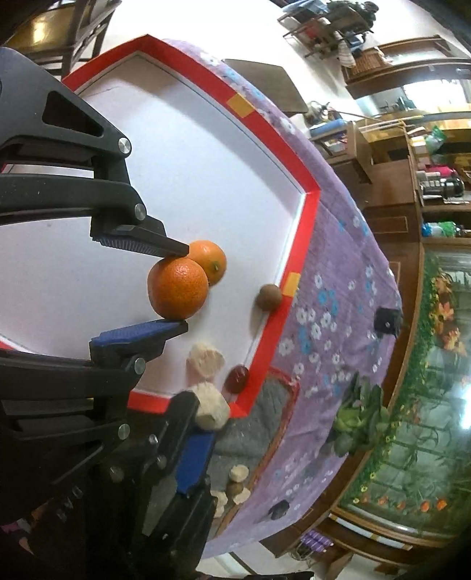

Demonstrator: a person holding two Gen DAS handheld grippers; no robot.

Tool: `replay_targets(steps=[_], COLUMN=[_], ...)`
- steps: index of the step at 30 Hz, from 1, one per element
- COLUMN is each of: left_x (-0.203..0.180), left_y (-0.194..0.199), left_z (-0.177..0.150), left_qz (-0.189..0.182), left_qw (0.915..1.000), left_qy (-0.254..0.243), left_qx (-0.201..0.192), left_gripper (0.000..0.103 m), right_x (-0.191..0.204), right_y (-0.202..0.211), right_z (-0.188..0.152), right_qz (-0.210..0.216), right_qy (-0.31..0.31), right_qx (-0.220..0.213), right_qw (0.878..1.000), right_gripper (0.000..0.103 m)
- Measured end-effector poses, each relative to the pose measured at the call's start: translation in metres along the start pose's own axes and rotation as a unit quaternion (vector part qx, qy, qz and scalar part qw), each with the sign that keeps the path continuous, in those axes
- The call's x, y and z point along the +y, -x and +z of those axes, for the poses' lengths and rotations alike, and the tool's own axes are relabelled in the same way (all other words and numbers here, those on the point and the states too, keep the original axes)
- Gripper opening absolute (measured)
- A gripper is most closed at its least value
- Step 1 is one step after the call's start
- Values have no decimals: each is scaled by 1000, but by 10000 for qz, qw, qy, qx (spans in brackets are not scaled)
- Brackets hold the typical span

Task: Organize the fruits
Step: 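Lower the orange into the red tray while the right tool releases the beige cube there, then move both tools back toward the fruit pile on the felt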

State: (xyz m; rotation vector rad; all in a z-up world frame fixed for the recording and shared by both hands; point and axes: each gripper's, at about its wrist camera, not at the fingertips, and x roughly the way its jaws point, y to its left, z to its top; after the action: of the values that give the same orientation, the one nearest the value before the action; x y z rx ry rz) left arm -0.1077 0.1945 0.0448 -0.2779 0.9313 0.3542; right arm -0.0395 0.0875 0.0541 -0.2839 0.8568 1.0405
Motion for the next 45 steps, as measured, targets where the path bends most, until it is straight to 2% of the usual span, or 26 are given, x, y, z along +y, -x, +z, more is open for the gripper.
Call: replay_targets(steps=[3, 5, 7, 9, 14, 19, 24, 37, 42, 45], left_x=[3, 4, 6, 10, 12, 1, -22, -108, -139, -153], left_y=[-5, -6, -10, -13, -8, 0, 5, 2, -7, -16], left_z=[0, 1, 3, 4, 5, 7, 6, 5, 5, 4], left_qz=[26, 167, 269, 201, 220, 193, 83, -398, -564, -668], left_qw=[10000, 9998, 9995, 9994, 9992, 9995, 10000, 9970, 9946, 9928], left_qy=[60, 52, 92, 215, 301, 236, 53, -662, -862, -944], left_qx=[74, 61, 124, 192, 125, 64, -12, 59, 159, 314], left_gripper=[34, 35, 45, 50, 51, 51, 51, 51, 51, 51], right_x=[7, 8, 6, 4, 2, -5, -23, -89, -115, -132], right_y=[-12, -16, -17, -15, -1, 17, 42, 103, 119, 126], right_z=[-1, -2, -4, -6, -10, -17, -30, -77, -97, -109], right_qz=[91, 132, 186, 187, 264, 147, -11, -769, -1094, -1137], right_qy=[91, 97, 59, 9, -71, -134, -397, -1124, -1334, -1563], right_qx=[137, 179, 122, 38, -79, -180, -319, -492, -424, -400], right_qw=[9998, 9997, 9997, 9998, 9996, 9996, 9987, 9895, 9841, 9803], right_gripper=[26, 26, 26, 27, 35, 36, 36, 39, 40, 40])
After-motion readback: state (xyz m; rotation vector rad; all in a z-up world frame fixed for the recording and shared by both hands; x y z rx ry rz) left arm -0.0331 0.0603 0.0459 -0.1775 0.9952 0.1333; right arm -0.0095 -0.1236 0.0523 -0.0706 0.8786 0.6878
